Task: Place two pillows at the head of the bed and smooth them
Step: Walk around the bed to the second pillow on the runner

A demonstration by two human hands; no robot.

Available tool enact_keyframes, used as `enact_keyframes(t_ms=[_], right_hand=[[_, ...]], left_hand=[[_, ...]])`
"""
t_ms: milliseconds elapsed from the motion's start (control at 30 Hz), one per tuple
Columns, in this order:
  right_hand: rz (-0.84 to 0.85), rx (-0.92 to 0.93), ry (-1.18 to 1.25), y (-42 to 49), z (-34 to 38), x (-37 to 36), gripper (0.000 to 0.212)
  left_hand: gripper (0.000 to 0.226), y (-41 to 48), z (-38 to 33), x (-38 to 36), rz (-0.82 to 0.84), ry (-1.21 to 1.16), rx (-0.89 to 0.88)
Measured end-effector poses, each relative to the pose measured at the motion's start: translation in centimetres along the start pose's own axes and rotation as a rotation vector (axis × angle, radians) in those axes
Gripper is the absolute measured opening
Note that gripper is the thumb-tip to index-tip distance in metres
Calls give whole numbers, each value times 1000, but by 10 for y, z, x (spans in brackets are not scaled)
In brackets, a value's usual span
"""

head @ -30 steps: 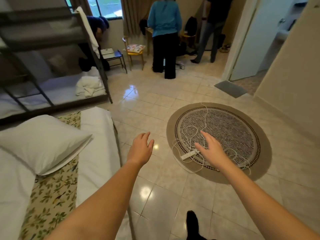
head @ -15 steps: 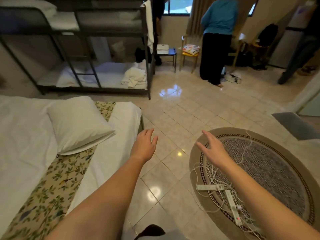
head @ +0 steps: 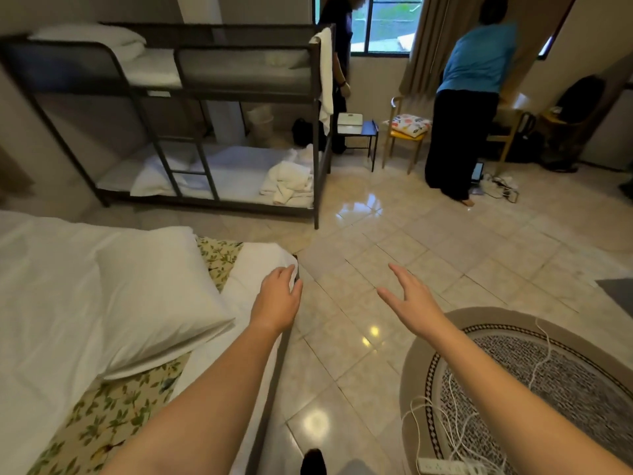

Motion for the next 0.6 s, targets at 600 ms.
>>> enact_keyframes(t_ms=[600], right_hand=[[130, 120, -40, 364, 99, -47, 73]], left_hand=[[54, 280, 146, -9, -76, 41, 210]])
Point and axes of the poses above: each hand's wrist, its own y-axis towards the middle knuckle, its own x-axis out of the back of the hand, z = x × y, the point moved 5 cm from there along y, towards the middle knuckle, and after that the axes turned 14 degrees about -x, right-handed, at the moved point
